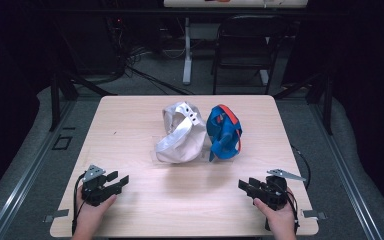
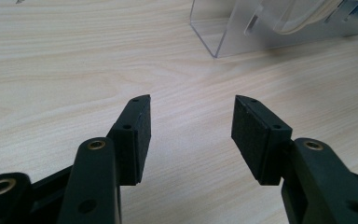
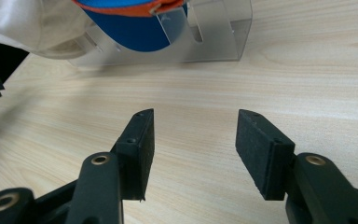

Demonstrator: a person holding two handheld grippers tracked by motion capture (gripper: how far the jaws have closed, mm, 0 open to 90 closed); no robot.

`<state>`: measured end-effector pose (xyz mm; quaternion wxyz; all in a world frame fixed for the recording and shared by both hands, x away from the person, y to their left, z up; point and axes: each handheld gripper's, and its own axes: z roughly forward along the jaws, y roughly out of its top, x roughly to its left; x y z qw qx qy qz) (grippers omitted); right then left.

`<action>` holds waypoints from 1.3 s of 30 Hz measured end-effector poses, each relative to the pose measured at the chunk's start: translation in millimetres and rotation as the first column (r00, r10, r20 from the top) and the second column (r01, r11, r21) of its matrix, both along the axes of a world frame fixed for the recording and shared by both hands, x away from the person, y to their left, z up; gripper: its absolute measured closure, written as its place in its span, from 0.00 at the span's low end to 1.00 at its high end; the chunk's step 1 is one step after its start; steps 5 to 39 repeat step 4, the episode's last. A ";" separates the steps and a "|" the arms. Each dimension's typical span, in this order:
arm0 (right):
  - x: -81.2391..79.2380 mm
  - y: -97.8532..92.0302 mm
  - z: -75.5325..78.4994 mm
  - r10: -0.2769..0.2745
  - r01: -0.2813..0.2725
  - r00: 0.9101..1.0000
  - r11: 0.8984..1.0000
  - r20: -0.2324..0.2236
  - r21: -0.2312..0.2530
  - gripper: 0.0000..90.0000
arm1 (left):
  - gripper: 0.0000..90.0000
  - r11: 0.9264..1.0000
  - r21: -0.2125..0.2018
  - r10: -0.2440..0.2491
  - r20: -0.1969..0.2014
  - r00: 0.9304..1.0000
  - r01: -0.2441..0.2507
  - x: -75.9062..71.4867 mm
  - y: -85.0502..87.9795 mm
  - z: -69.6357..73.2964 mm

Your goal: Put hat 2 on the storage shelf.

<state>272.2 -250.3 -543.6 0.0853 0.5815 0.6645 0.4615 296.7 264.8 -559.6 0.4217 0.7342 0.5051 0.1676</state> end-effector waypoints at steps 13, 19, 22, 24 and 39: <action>2.8 1.5 -4.3 0.007 -0.007 1.000 1.000 0.003 -0.004 0.51 | 0.53 1.000 -0.004 -0.007 0.007 1.000 0.007 -1.5 -3.5 0.2; 2.8 1.5 -4.3 0.007 -0.007 1.000 1.000 0.003 -0.004 0.51 | 0.53 1.000 -0.004 -0.007 0.007 1.000 0.007 -1.5 -3.5 0.2; 2.8 1.5 -4.3 0.007 -0.007 1.000 1.000 0.003 -0.004 0.51 | 0.53 1.000 -0.004 -0.007 0.007 1.000 0.007 -1.5 -3.5 0.2; 2.8 1.5 -4.3 0.007 -0.007 1.000 1.000 0.003 -0.004 0.51 | 0.53 1.000 -0.004 -0.007 0.007 1.000 0.007 -1.5 -3.5 0.2; 2.8 1.5 -4.3 0.007 -0.007 1.000 1.000 0.003 -0.004 0.51 | 0.53 1.000 -0.004 -0.007 0.007 1.000 0.007 -1.5 -3.5 0.2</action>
